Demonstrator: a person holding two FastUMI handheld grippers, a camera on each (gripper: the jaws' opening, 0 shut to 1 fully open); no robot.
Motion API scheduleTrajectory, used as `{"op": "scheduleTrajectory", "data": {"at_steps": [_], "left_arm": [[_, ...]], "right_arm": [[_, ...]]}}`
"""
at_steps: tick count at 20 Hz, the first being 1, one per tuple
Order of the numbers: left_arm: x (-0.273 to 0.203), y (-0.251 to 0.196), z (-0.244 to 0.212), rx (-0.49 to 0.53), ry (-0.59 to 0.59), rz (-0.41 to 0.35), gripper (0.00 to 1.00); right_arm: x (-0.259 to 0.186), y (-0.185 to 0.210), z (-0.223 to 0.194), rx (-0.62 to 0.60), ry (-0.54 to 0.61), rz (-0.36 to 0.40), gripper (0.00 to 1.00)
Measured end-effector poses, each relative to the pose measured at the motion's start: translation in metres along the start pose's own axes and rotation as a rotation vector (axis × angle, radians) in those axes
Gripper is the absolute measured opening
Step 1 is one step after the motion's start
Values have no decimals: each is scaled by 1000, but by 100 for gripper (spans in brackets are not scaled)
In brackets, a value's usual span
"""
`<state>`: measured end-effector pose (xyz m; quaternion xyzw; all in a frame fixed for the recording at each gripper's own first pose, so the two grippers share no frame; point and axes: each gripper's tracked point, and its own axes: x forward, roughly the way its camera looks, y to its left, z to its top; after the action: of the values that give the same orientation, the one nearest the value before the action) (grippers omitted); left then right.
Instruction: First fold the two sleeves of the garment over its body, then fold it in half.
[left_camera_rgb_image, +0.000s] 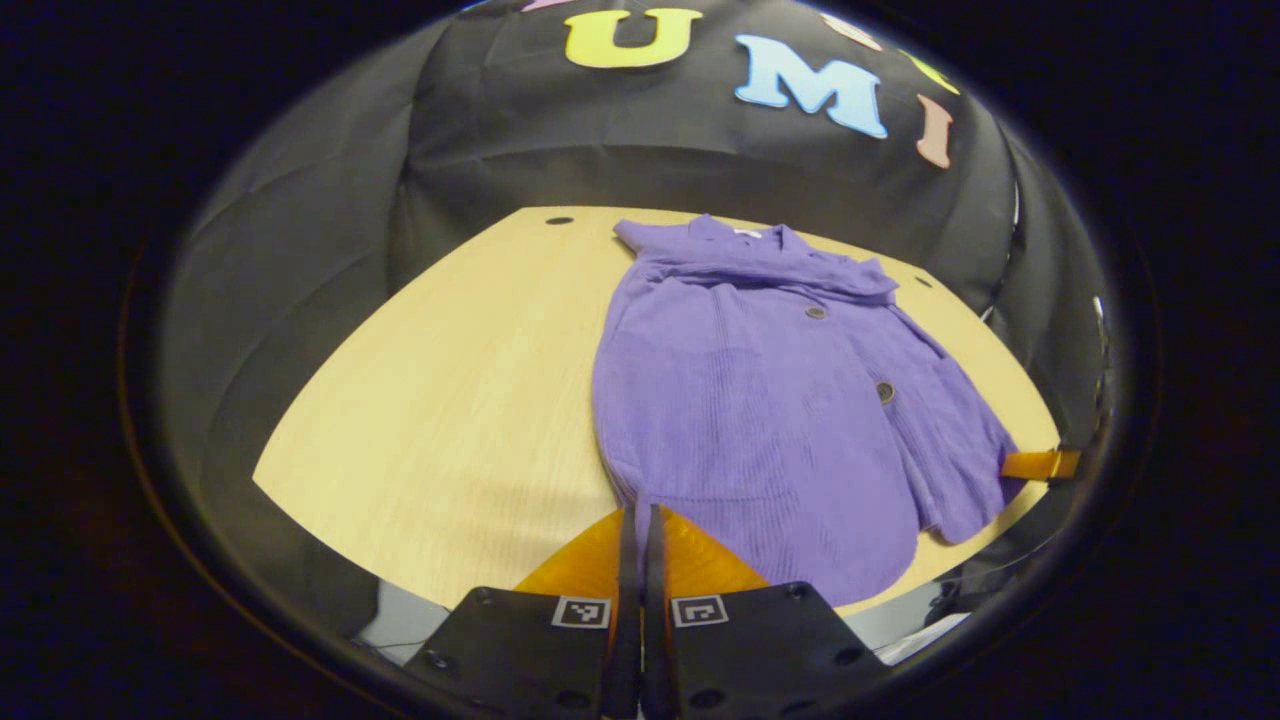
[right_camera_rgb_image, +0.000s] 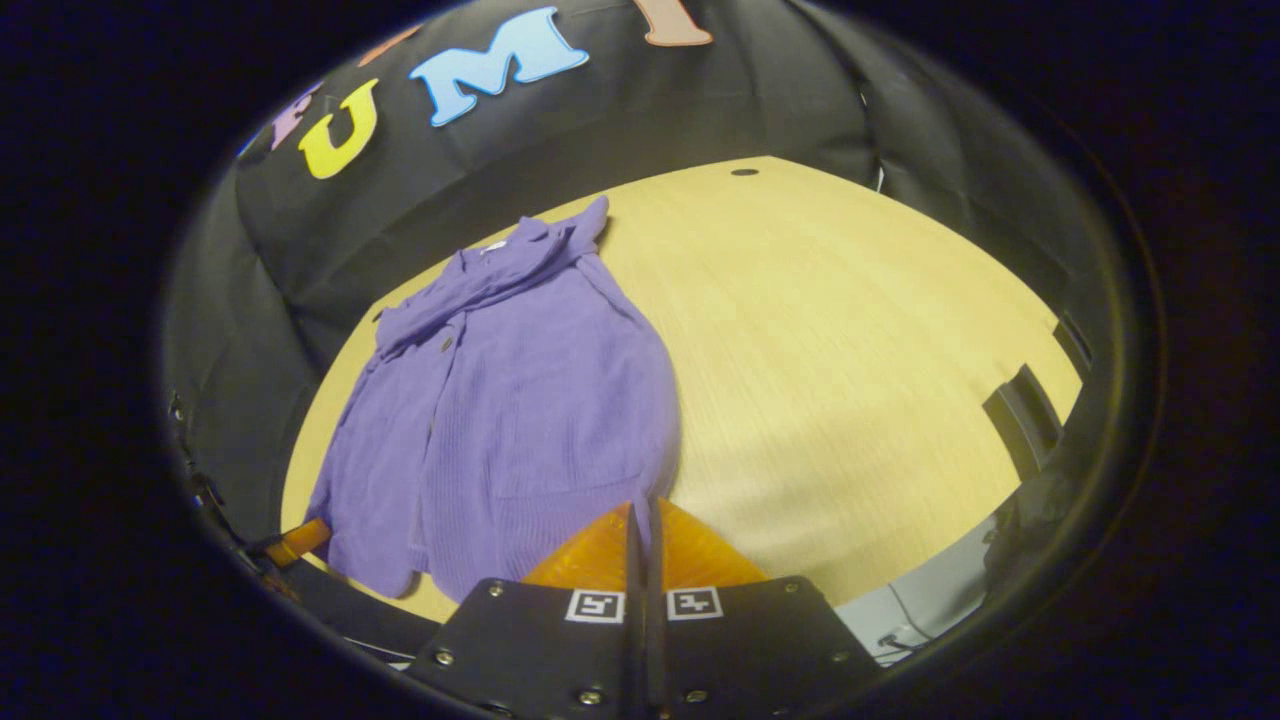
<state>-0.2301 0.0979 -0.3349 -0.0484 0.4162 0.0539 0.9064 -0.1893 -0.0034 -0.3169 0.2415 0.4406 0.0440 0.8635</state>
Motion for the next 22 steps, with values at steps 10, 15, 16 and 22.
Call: {"op": "scheduleTrajectory", "data": {"at_steps": [10, 15, 16, 22], "left_arm": [[-36, -44, 87, -149, -148, -23, 8], [-43, -66, 155, -154, -249, -65, 8], [-41, -70, 171, -162, -270, -85, 8], [-1, -87, 269, -123, -358, -183, 7]], "right_arm": [[-32, 35, 101, 56, -122, 250, 1], [-29, 54, 142, -2, -172, 291, 1], [-29, 59, 152, -17, -189, 296, 1], [-15, 93, 220, -13, -303, 287, 1]]}}
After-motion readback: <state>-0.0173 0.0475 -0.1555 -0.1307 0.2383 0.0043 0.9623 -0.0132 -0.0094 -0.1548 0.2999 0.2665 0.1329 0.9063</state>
